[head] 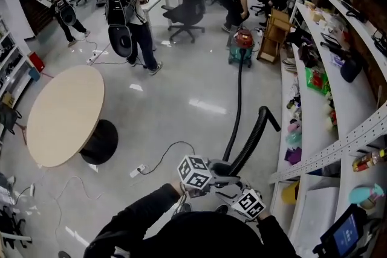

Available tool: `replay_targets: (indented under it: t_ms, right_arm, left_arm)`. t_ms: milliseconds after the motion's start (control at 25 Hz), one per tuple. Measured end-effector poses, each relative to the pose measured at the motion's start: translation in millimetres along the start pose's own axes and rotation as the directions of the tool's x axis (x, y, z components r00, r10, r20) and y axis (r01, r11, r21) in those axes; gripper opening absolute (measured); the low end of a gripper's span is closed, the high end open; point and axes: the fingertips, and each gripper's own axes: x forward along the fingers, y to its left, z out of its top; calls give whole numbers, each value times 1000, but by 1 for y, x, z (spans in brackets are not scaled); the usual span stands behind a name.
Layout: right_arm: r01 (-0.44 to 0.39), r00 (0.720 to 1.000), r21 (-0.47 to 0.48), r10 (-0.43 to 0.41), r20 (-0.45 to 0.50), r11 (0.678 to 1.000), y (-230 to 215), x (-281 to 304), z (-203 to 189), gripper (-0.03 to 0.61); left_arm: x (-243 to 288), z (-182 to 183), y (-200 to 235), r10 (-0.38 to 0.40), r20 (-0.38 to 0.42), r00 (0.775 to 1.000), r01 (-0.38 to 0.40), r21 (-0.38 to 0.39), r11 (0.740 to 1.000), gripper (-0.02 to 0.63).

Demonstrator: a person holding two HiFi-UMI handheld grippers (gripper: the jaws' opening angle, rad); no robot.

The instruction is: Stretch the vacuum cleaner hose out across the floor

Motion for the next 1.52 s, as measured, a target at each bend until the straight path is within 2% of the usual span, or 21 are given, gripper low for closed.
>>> replay_targets:
  t_ms: [80,120,160,200,280,360,400,480,560,680,760,920,960,1000,1040,1160,1240,1320,1400,1480,1520]
  right_arm:
    - [-30,997,165,19,69,986,6,-2,15,284]
    - [-74,991,271,40,128,960,10,-6,24,284]
    - [-137,977,383,60,206,914,14,-12,32,284]
    - [-205,953,486,60,298,850,15,-20,41,284]
    - [-308,886,643,-35,462,701,6,-41,54,284]
    - [-339,830,746,-190,524,572,-12,-56,57,284]
    - [-338,815,775,-245,524,533,-19,-59,57,284]
    - [-349,794,793,-292,533,499,-25,-59,61,284]
    - [-389,769,792,-307,560,471,-27,-55,72,287]
    - [-445,743,784,-309,593,433,-25,-50,85,353]
    - [-476,734,760,-276,621,442,-17,-50,94,359]
    - [-518,734,712,-182,655,474,16,-53,95,349]
    - [-544,720,689,-156,676,479,28,-58,93,301]
    - [-566,704,663,-131,698,490,42,-64,93,221]
    - [-572,696,637,-105,710,516,57,-71,93,193]
    - [-522,719,559,-21,695,644,102,-86,82,178]
    - [-506,717,506,15,696,699,127,-103,69,173]
    - [-499,699,447,40,714,743,145,-125,57,173]
    - [-486,687,406,51,725,774,157,-142,45,173]
    - [-475,683,394,47,729,787,167,-152,32,172]
    - [-469,685,397,40,728,789,173,-156,27,172]
  left_arm:
    - [-28,-11,-7,-23,8,1000,22,61,998,190]
    - [-40,-15,-12,-45,23,999,43,85,995,190]
    - [-52,-17,-16,-68,43,997,64,100,993,190]
    - [-62,-19,-19,-88,62,994,81,108,991,190]
    - [-77,-28,-18,-101,71,992,93,113,989,190]
    - [-86,-49,-14,-87,28,996,83,116,990,190]
    - [-89,-61,-14,-78,0,997,78,113,990,190]
    - [-91,-85,-16,-63,-53,997,69,114,991,190]
    - [-92,-103,-23,-49,-113,992,65,146,987,190]
    - [-90,-129,-41,-23,-222,975,76,234,969,190]
    - [-89,-142,-54,-1,-258,966,72,265,961,190]
    - [-83,-162,-84,38,-295,955,61,320,946,190]
    - [-78,-170,-91,58,-316,947,58,344,937,190]
    - [-72,-178,-98,82,-338,938,51,366,929,190]
    - [-65,-187,-103,110,-361,926,41,385,922,190]
    - [-51,-217,-113,223,-421,879,-33,413,910,193]
    - [-42,-227,-120,301,-415,858,-123,403,907,215]
    - [-32,-230,-130,370,-391,843,-211,392,896,235]
    - [-24,-236,-138,444,-380,811,-287,402,869,238]
    - [-20,-245,-144,518,-387,763,-358,415,836,242]
    - [-21,-249,-146,555,-396,732,-388,427,816,245]
